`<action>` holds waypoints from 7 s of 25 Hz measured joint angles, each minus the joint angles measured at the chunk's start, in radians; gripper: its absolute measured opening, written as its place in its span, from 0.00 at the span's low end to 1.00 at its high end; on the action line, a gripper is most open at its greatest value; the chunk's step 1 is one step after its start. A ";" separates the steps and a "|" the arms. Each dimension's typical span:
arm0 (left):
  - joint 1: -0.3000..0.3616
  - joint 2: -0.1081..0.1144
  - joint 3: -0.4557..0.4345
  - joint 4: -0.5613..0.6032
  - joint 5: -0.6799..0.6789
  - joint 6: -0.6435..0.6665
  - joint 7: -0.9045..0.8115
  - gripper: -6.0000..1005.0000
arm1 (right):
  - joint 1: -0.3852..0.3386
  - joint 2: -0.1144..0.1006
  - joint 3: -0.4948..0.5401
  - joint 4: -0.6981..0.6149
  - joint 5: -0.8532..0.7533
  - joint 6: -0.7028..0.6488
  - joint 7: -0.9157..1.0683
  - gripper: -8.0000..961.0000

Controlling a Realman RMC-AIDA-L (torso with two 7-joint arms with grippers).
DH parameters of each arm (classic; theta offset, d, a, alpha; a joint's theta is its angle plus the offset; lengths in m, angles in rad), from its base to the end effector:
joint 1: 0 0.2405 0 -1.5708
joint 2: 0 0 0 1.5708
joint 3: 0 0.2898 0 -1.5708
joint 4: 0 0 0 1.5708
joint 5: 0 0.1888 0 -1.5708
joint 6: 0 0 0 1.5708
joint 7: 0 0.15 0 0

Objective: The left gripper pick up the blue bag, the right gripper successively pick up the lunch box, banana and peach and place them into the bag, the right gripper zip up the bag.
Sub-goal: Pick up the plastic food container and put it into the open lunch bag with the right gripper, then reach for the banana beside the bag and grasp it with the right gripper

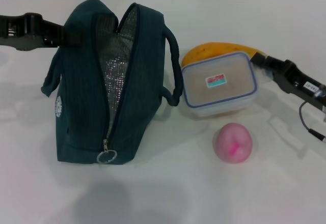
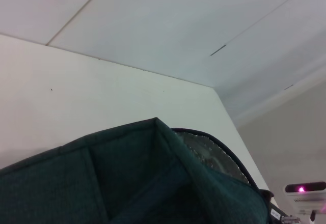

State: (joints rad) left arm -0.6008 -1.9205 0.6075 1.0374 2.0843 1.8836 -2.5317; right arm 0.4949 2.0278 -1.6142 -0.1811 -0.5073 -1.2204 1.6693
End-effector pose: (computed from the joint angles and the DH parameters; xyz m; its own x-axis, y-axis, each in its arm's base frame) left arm -0.2419 0.3499 0.0963 0.3345 0.8662 0.3712 0.8992 -0.4113 0.1495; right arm 0.2921 0.3409 -0.0497 -0.1052 -0.6263 -0.7725 -0.8894 -0.2883 0.3548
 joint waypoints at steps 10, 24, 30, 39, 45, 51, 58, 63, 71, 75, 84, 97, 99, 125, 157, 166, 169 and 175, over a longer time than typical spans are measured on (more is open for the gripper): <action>0.006 -0.007 0.000 -0.002 -0.015 0.016 -0.003 0.05 | -0.017 -0.003 0.026 0.008 0.107 -0.123 -0.015 0.11; 0.001 -0.023 0.000 -0.007 -0.019 0.015 -0.009 0.04 | -0.019 -0.006 0.192 -0.002 0.120 -0.313 -0.009 0.11; -0.006 -0.029 0.000 -0.014 -0.040 0.015 -0.012 0.04 | 0.032 -0.004 0.195 -0.031 0.144 -0.365 0.012 0.10; -0.031 -0.042 0.004 -0.024 -0.043 0.015 -0.012 0.04 | 0.132 0.000 0.179 -0.088 0.149 -0.383 0.048 0.10; -0.027 -0.048 0.011 -0.037 -0.078 0.015 -0.010 0.04 | 0.193 0.000 0.084 -0.091 0.242 -0.379 0.053 0.10; -0.040 -0.053 0.014 -0.071 -0.072 0.007 0.003 0.04 | 0.233 0.000 0.052 -0.094 0.258 -0.361 0.051 0.10; -0.045 -0.065 0.014 -0.073 -0.069 -0.001 0.014 0.04 | 0.237 0.000 -0.051 -0.140 0.313 -0.319 0.048 0.10; -0.045 -0.075 0.014 -0.073 -0.072 -0.012 0.023 0.04 | 0.226 0.000 -0.119 -0.141 0.332 -0.309 0.042 0.10; -0.044 -0.075 0.010 -0.100 -0.086 -0.022 0.033 0.05 | 0.163 0.000 -0.197 -0.141 0.332 -0.301 0.002 0.10; -0.040 -0.073 0.009 -0.100 -0.092 -0.022 0.033 0.05 | 0.139 0.000 -0.232 -0.132 0.327 -0.294 -0.012 0.11; -0.042 -0.081 0.009 -0.120 -0.092 -0.024 0.041 0.05 | 0.130 0.000 -0.331 -0.134 0.323 -0.248 -0.047 0.13; -0.045 -0.090 0.030 -0.172 -0.131 -0.018 0.062 0.05 | 0.137 0.000 -0.398 -0.139 0.324 -0.104 -0.053 0.17; -0.050 -0.090 0.036 -0.195 -0.133 -0.019 0.070 0.05 | 0.140 0.000 -0.402 -0.140 0.323 -0.092 -0.050 0.17; -0.040 -0.079 0.029 -0.223 -0.144 -0.051 0.102 0.04 | 0.099 -0.035 -0.340 -0.165 0.302 -0.185 -0.097 0.57; -0.034 -0.069 0.031 -0.217 -0.144 -0.048 0.094 0.04 | 0.402 -0.147 0.446 -0.728 -1.885 -0.092 0.410 0.83; -0.037 -0.075 0.034 -0.217 -0.144 -0.042 0.092 0.04 | 0.478 -0.105 0.455 -0.603 -1.982 -0.025 0.257 0.84; -0.038 -0.077 0.035 -0.217 -0.144 -0.040 0.091 0.04 | 0.464 -0.091 0.456 -0.576 -1.980 0.027 0.240 0.85; -0.046 -0.077 0.036 -0.217 -0.144 -0.039 0.091 0.04 | 0.462 -0.085 0.458 -0.465 -1.940 0.135 0.220 0.85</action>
State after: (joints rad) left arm -0.6471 -1.9978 0.6431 0.8206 1.9405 1.8448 -2.4406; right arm 0.9572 1.9425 -1.1558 -0.6459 -2.4471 -1.0853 1.8896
